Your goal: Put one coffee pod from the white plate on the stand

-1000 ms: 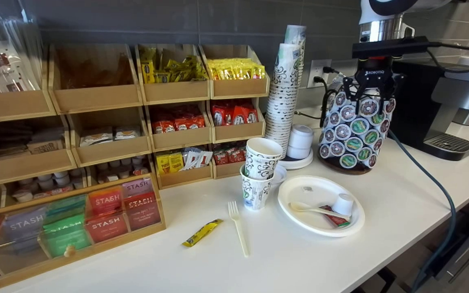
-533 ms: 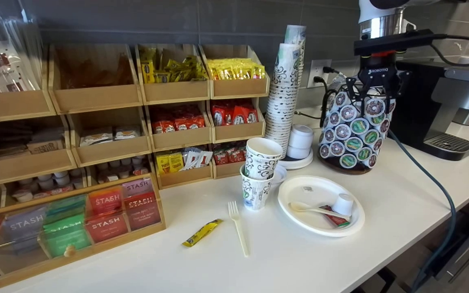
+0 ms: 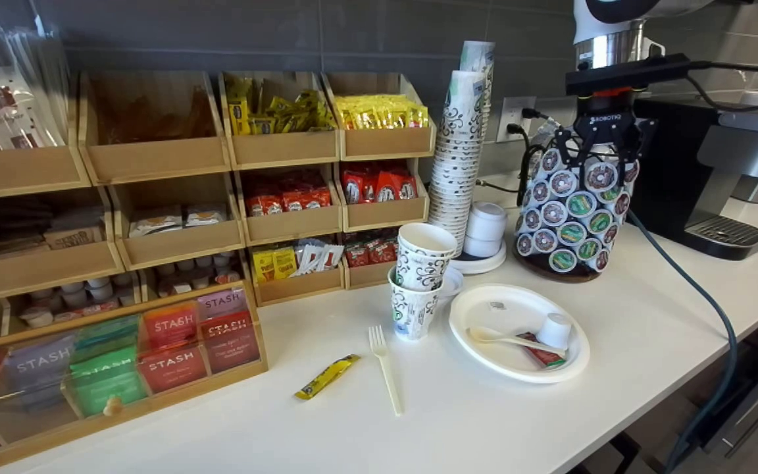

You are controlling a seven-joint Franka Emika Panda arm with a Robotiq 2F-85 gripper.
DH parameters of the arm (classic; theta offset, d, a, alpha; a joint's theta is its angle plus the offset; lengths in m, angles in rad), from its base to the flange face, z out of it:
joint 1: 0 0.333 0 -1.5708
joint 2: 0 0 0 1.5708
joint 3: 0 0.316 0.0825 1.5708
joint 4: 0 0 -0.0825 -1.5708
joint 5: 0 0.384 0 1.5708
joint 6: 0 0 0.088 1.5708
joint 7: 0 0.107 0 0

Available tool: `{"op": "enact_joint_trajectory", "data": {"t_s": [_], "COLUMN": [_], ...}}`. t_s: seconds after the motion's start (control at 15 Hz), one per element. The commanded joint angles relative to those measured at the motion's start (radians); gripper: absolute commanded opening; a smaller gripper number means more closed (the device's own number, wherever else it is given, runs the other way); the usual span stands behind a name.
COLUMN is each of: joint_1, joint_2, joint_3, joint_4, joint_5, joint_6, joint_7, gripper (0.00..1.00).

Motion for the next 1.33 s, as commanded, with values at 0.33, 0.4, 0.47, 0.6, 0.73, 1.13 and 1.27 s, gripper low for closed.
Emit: {"op": "enact_joint_trajectory", "data": {"t_s": [0.33,0.4,0.47,0.6,0.73,1.13,1.27], "joint_1": [-0.001,-0.001,-0.001,0.000,0.001,0.005,0.004], "joint_2": [0.060,0.061,0.062,0.060,0.056,0.059,0.069], "joint_3": [-0.018,-0.018,-0.017,-0.018,-0.018,-0.021,-0.022], "joint_4": [0.081,0.084,0.086,0.089,0.090,0.105,0.109], "joint_5": [0.014,0.013,0.014,0.012,0.011,-0.001,-0.001], "joint_6": [0.001,-0.001,-0.003,-0.005,-0.005,-0.005,-0.010], "joint_7": [0.040,0.040,0.039,0.044,0.049,0.060,0.058], "gripper": [0.29,0.29,0.29,0.29,0.29,0.29,0.29]}}
